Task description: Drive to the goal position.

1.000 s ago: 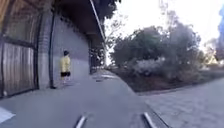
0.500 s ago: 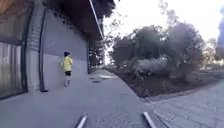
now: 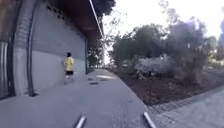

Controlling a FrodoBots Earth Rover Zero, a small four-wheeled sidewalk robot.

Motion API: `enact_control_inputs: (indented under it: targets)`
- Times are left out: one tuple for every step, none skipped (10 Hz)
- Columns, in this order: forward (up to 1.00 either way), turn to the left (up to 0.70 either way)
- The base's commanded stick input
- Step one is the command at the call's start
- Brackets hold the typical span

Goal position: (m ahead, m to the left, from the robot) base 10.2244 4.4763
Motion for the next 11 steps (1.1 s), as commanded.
enact_control_inputs:
  targets:
    - [0.97, 0.00]
    - [0.98, 0.00]
    - [0.98, 0.00]
    - [0.97, 0.00]
    - [0.97, 0.00]
    - [0.97, 0.00]
    - [0.97, 0.00]
    - [0.97, 0.19]
    - [0.97, 0.33]
    - [0.97, 0.02]
    - [0.97, 0.00]
